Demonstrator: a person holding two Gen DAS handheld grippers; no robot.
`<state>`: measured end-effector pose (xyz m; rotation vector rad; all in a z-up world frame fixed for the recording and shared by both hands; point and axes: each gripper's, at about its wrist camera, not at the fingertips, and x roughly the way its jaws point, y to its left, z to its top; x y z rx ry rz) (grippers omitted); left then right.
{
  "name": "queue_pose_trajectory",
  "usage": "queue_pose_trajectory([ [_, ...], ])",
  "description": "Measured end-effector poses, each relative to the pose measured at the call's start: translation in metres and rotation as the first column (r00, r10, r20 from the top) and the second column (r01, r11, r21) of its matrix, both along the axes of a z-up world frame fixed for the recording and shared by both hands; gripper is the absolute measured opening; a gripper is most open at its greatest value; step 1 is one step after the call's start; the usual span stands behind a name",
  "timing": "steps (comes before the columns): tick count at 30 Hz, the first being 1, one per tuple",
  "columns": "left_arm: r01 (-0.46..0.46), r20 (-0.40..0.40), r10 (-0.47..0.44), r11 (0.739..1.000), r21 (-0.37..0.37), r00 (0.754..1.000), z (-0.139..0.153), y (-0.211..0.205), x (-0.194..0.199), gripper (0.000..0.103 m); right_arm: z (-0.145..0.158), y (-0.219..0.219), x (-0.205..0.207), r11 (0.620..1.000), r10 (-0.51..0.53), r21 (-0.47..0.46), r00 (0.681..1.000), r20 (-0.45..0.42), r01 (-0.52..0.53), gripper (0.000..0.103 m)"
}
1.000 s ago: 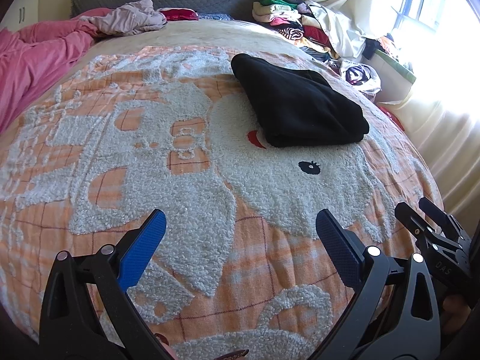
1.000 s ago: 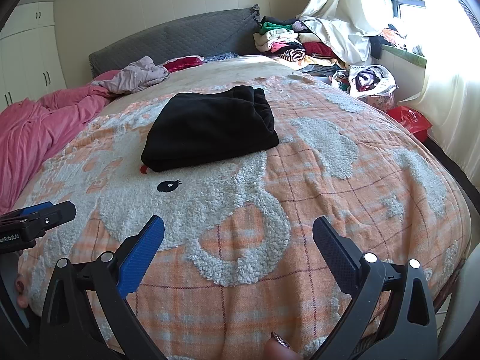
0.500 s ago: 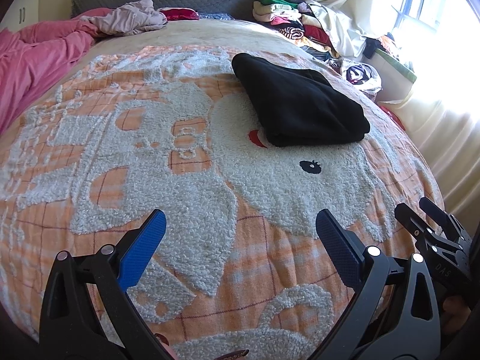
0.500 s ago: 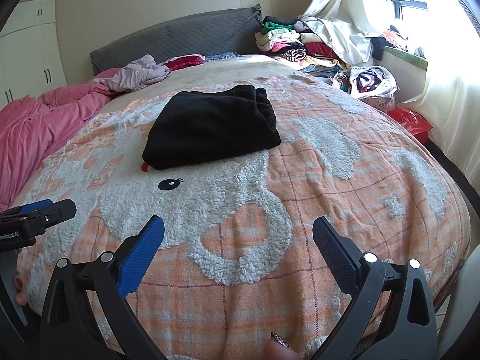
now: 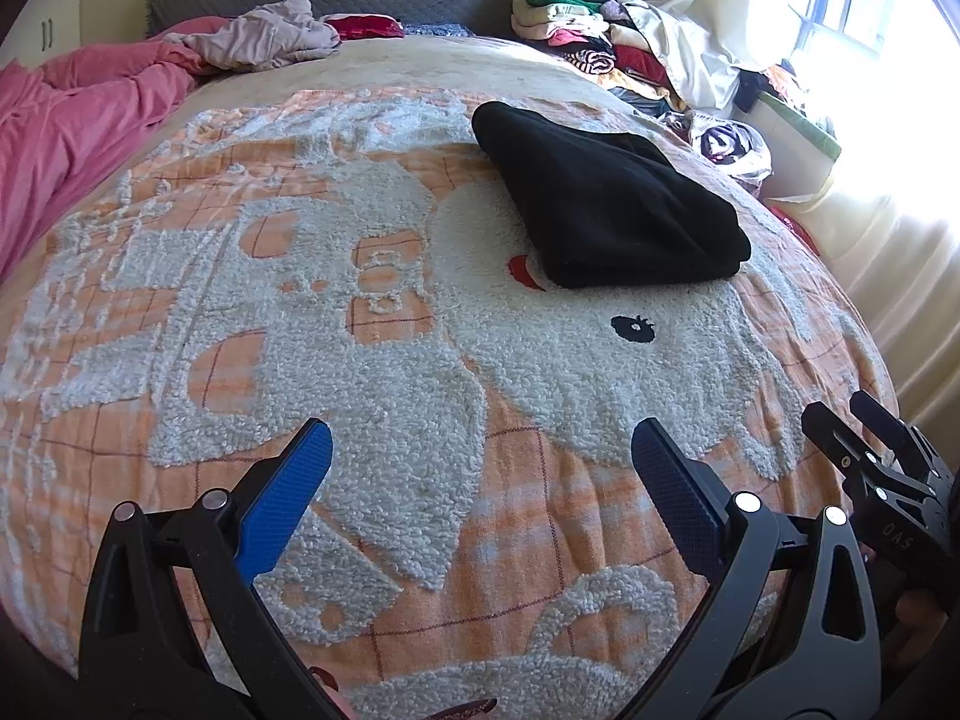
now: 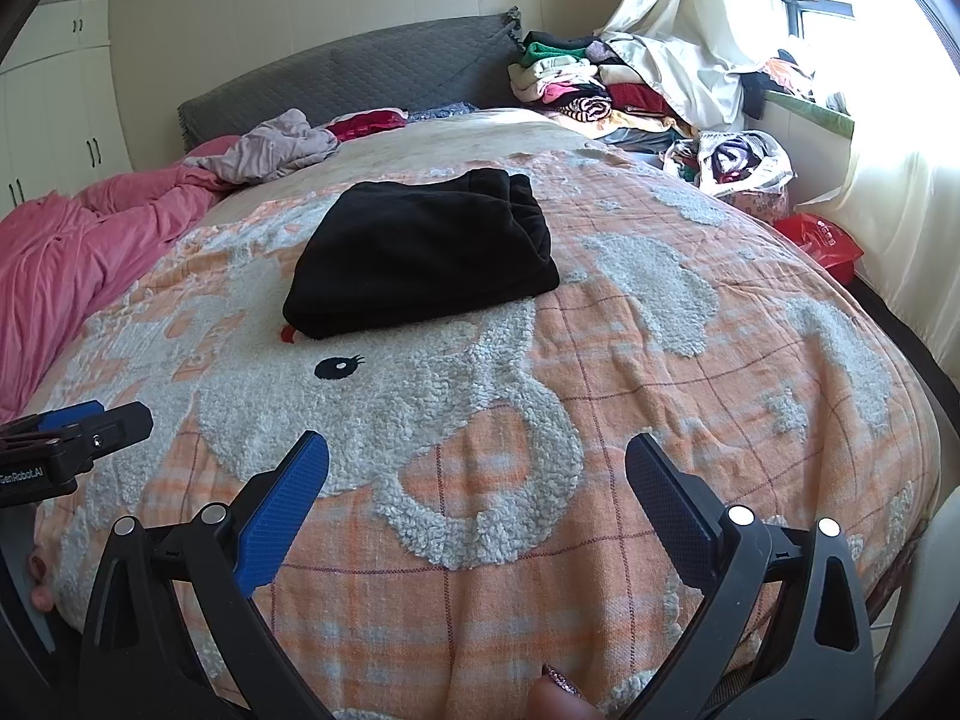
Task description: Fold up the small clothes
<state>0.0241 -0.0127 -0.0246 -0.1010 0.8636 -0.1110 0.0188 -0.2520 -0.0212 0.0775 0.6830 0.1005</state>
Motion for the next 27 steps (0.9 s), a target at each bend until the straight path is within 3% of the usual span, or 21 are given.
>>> queue_pose_trajectory([
  [8, -0.022, -0.016, 0.023, 1.0, 0.018, 1.0, -0.003, 0.003, 0.0, 0.094, 0.002, -0.005, -0.001, 1.0, -0.028, 0.002, 1.0, 0.003, 0.028, 0.099],
  [13, -0.062, -0.04, 0.061, 0.998, -0.03, 0.997, -0.008, 0.033, 0.002, 0.094, 0.022, -0.047, -0.011, 0.982, -0.184, 0.04, 0.982, 0.031, 0.183, 0.099],
  [16, -0.169, -0.043, 0.167, 0.985, -0.036, 0.985, -0.01, 0.085, 0.006, 0.094, 0.037, -0.109, -0.03, 0.933, -0.354, 0.085, 0.935, 0.035, 0.35, 0.099],
  [17, -0.224, -0.041, 0.223, 0.974, -0.03, 0.974, -0.01, 0.11, 0.007, 0.094, 0.039, -0.131, -0.036, 0.906, -0.42, 0.075, 0.907, 0.027, 0.417, 0.099],
  [19, -0.343, -0.048, 0.342, 0.939, -0.012, 0.939, -0.01, 0.164, 0.009, 0.094, 0.037, -0.184, -0.052, 0.813, -0.583, 0.02, 0.812, 0.016, 0.583, 0.099],
  [21, -0.461, -0.079, 0.46, 0.887, 0.006, 0.884, -0.011, 0.228, 0.011, 0.094, 0.026, -0.248, -0.073, 0.677, -0.736, -0.017, 0.676, -0.023, 0.736, 0.099],
  [23, -0.575, -0.114, 0.579, 0.815, 0.07, 0.807, -0.011, 0.291, 0.012, 0.094, 0.008, -0.305, -0.096, 0.522, -0.853, -0.084, 0.519, -0.057, 0.849, 0.099],
  [26, -0.693, -0.095, 0.71, 0.703, 0.16, 0.698, -0.006, 0.373, 0.008, 0.094, -0.026, -0.387, -0.129, 0.325, -0.939, -0.121, 0.305, -0.159, 0.938, 0.099],
  [27, -0.722, -0.086, 0.742, 0.668, 0.183, 0.665, -0.005, 0.397, 0.007, 0.094, -0.026, -0.387, -0.129, 0.325, -0.939, -0.121, 0.305, -0.159, 0.938, 0.099],
])
